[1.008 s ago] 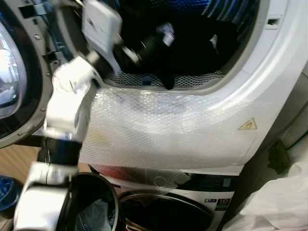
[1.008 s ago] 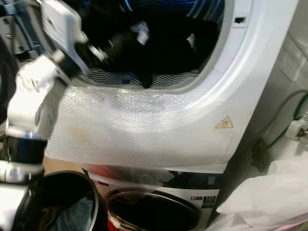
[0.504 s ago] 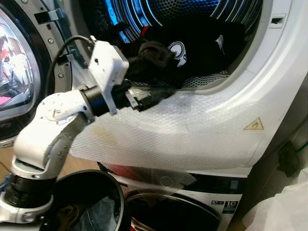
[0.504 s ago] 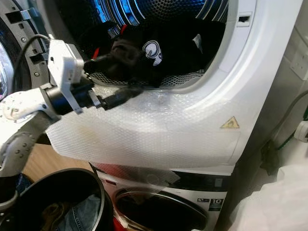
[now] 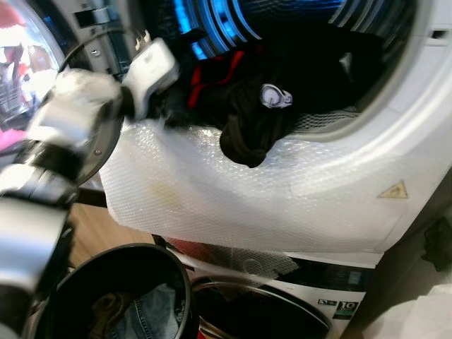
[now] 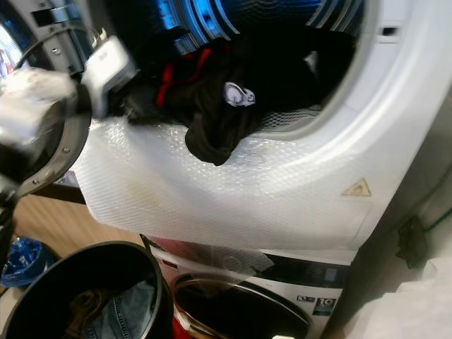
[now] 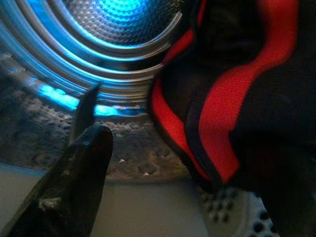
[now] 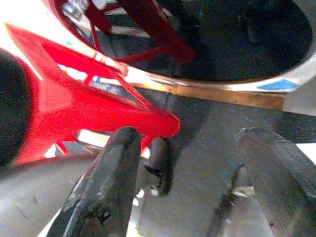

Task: Clothes washing

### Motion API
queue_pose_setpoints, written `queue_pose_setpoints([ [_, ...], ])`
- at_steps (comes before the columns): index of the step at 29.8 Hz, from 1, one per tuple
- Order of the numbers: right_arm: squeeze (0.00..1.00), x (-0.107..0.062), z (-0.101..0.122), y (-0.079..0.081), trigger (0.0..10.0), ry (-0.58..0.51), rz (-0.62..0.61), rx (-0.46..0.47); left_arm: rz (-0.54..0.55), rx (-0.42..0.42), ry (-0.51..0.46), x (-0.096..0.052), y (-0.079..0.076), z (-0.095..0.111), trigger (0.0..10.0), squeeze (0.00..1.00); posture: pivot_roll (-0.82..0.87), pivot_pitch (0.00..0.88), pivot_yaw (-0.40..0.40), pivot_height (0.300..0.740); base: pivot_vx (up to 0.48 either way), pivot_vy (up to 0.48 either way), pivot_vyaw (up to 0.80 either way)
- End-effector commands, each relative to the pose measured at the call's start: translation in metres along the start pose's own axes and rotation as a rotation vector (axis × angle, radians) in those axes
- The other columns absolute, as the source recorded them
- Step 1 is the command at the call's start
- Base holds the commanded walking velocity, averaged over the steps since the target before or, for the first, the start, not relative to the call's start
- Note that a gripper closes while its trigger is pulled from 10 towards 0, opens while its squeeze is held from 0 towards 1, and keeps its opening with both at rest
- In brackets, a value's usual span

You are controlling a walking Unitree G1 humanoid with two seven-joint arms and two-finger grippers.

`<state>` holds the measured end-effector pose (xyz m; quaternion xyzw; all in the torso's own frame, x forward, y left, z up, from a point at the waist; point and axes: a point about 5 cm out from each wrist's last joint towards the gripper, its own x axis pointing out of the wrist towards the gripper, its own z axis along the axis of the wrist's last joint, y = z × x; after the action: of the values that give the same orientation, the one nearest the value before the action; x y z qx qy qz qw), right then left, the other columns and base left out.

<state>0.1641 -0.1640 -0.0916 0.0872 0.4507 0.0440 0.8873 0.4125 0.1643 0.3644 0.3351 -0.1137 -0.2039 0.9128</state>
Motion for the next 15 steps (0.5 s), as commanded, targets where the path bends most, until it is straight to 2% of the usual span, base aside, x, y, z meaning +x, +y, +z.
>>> queue_pose_setpoints([
  [1,0.0,-0.002,-0.011,0.001,10.0,0.028,-0.007,0.008,0.169,0.009,-0.072,-0.021,0.048,0.022,10.0,0.0,0.06,0.0,0.134,0.74,0.0,0.0,0.0],
  [2,0.0,-0.004,-0.016,0.001,10.0,0.034,-0.015,0.023,0.032,0.0,-0.045,-0.018,0.031,0.008,10.0,0.0,0.06,0.0,0.139,0.74,0.0,0.0,0.0],
  [3,0.0,-0.006,-0.025,0.002,10.0,0.046,-0.026,0.048,-0.2,0.002,-0.063,-0.017,0.004,-0.009,10.0,0.0,0.04,0.0,0.143,0.74,0.0,0.0,0.0],
  [4,0.0,-0.006,-0.025,0.002,10.0,0.046,-0.026,0.048,-0.2,0.002,-0.063,-0.017,0.004,-0.009,10.0,0.0,0.04,0.0,0.143,0.74,0.0,0.0,0.0],
  [8,0.0,-0.009,-0.034,0.002,10.0,0.061,-0.036,0.067,-0.428,-0.052,-0.202,-0.018,-0.018,-0.003,10.0,0.0,0.05,0.0,0.141,0.74,0.0,0.0,0.0],
  [9,0.0,-0.009,-0.036,0.002,10.0,0.067,-0.037,0.066,-0.544,-0.068,-0.274,-0.018,-0.027,0.005,10.0,0.0,0.04,0.0,0.14,0.74,0.0,0.0,0.0],
  [11,0.0,-0.009,-0.036,0.002,10.0,0.068,-0.038,0.065,-0.59,-0.073,-0.314,-0.017,-0.032,0.01,10.0,0.0,0.05,0.0,0.137,0.74,0.0,0.0,0.0],
  [12,0.0,-0.009,-0.034,0.002,10.0,0.064,-0.03,0.056,-0.694,-0.072,-0.36,-0.02,-0.04,0.017,10.0,0.0,0.05,0.0,0.134,0.74,0.0,0.0,0.0],
  [15,0.0,-0.007,-0.029,0.002,10.0,0.046,-0.029,0.057,-0.872,-0.142,-0.471,-0.033,-0.051,0.033,10.0,0.0,0.06,0.0,0.131,0.74,0.0,0.0,0.0],
])
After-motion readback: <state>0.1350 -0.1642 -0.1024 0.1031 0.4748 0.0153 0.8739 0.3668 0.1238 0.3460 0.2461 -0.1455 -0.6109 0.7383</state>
